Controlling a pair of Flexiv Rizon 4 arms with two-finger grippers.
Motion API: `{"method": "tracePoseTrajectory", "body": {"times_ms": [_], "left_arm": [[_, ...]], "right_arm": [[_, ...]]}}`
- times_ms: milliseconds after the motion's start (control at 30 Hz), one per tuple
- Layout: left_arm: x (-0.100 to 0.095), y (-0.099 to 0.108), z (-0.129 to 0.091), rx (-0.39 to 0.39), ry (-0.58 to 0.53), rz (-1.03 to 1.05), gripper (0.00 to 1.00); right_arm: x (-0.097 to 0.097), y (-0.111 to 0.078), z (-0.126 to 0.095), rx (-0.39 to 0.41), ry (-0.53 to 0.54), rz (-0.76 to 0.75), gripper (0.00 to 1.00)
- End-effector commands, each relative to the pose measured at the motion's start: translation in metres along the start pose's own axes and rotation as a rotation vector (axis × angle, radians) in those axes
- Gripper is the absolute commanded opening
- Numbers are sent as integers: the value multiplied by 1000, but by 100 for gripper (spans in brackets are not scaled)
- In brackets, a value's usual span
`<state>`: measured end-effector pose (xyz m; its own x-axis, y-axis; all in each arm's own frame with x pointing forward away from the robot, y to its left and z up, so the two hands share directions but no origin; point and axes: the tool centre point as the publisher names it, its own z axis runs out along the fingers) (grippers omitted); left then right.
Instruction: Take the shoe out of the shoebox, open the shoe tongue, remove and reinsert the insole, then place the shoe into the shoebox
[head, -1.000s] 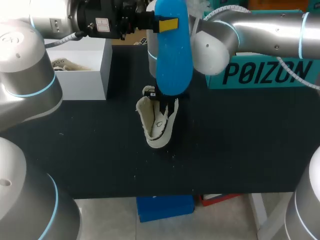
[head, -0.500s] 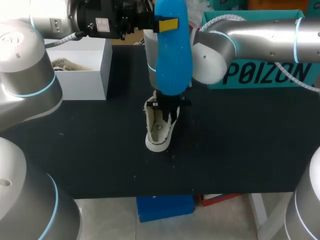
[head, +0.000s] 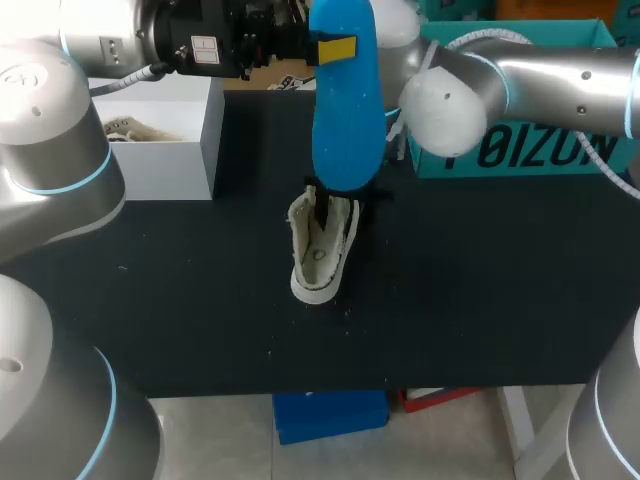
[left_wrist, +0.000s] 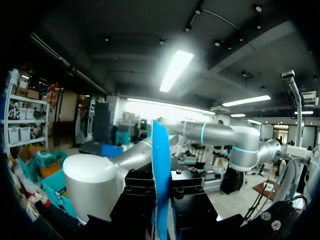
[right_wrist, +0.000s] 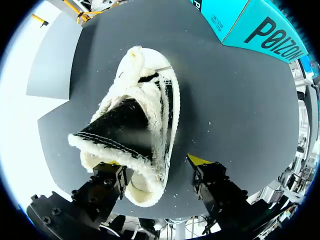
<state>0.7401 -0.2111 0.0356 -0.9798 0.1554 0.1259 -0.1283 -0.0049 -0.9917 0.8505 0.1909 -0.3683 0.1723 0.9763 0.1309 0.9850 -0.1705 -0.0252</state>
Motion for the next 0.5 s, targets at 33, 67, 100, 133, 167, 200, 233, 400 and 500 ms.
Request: {"method": "tracePoseTrajectory", "body": {"times_ms": [33, 67, 100, 133, 167, 200, 233, 400, 500], "left_arm": [[0, 0, 1, -3, -2, -1, 0], [0, 0, 1, -3, -2, -1, 0], [0, 0, 1, -3, -2, -1, 0], [0, 0, 1, -3, -2, -1, 0], [0, 0, 1, -3, -2, -1, 0], [0, 0, 1, -3, -2, -1, 0], [0, 0, 1, -3, -2, -1, 0], [0, 0, 1, -3, -2, -1, 0], [0, 0, 1, -3, -2, -1, 0]], "right_arm": [[-32, -8, -33, -28, 293, -34, 100], [-33, -9, -38, -35, 329, -49, 100], [-34, -9, -44, -36, 391, -65, 100], [-35, -10, -48, -37, 444, -74, 100], [-36, -10, -54, -54, 517, -97, 100], [-38, -11, -61, -80, 578, -114, 100], [-39, -12, -63, -89, 588, -116, 100], [-39, -12, -63, -89, 588, -116, 100], [-39, -12, -63, -89, 588, -116, 100]]}}
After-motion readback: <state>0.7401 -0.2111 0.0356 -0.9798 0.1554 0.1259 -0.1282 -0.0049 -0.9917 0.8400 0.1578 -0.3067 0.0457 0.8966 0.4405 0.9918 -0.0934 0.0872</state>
